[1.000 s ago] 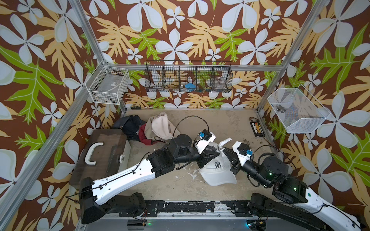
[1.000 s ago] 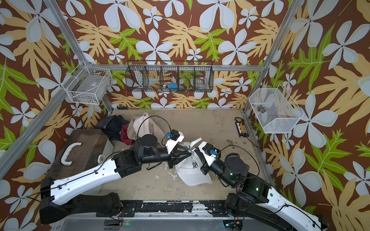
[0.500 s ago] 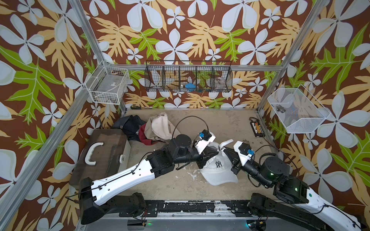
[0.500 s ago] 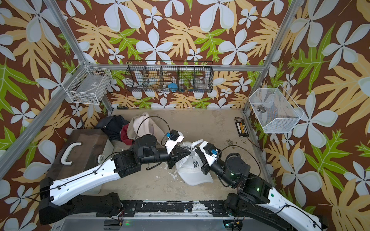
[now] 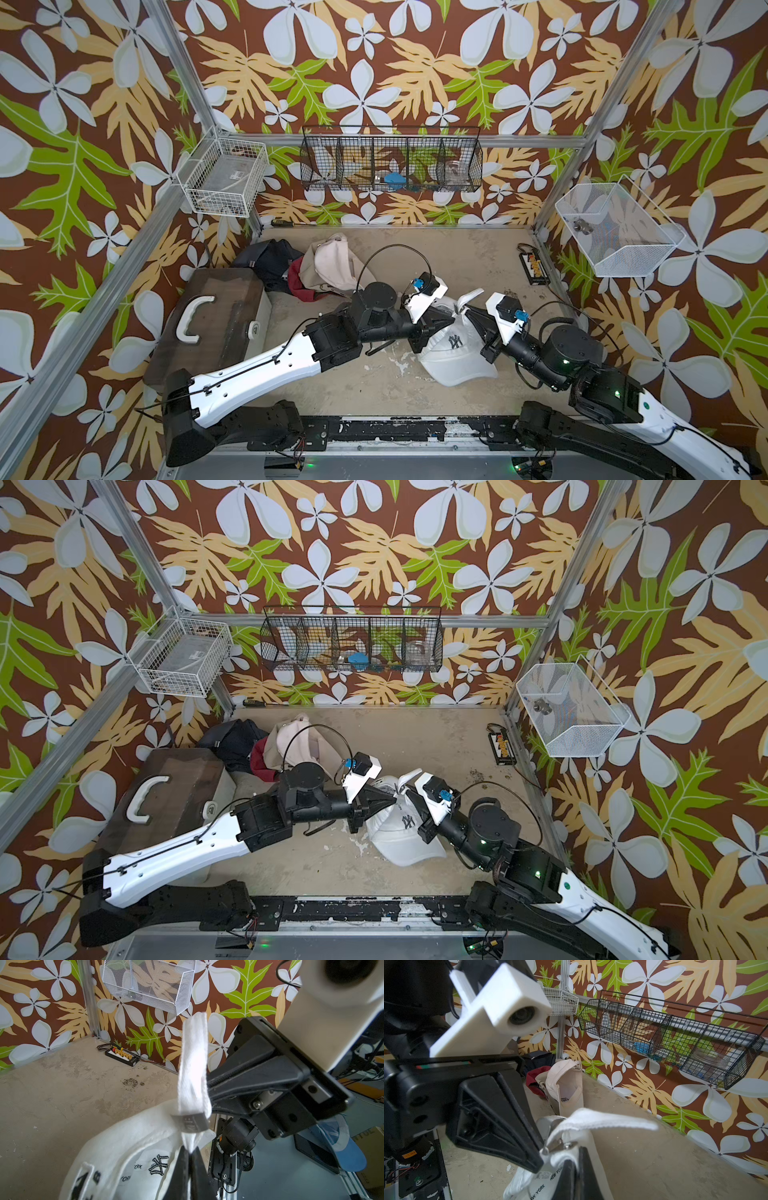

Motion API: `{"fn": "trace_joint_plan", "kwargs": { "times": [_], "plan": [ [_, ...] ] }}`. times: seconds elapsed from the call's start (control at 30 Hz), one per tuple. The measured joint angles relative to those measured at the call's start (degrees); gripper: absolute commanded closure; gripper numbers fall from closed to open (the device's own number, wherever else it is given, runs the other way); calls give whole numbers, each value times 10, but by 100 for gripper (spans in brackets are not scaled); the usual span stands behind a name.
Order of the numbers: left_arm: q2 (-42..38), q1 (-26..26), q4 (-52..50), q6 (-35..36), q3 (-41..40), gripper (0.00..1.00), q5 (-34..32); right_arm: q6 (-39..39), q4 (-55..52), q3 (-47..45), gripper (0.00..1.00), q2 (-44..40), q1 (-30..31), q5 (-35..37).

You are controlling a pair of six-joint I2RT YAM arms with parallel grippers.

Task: Open the adjustable buckle of the baseball cap
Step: Pull the adjustable strap on the baseball cap.

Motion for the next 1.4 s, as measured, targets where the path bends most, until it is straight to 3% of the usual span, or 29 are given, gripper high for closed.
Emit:
{"fn": "trace_joint_plan", "kwargs": {
  "times": [1.0,1.4],
  "plan": [
    [-22,-15,42,-4,-40,100,-16,-13,-19,0,100,-4,3,20],
    [-22,-17,-46,0,-3,100,-8,-49,-27,-34,76,-5,1,-5]
  ]
}}
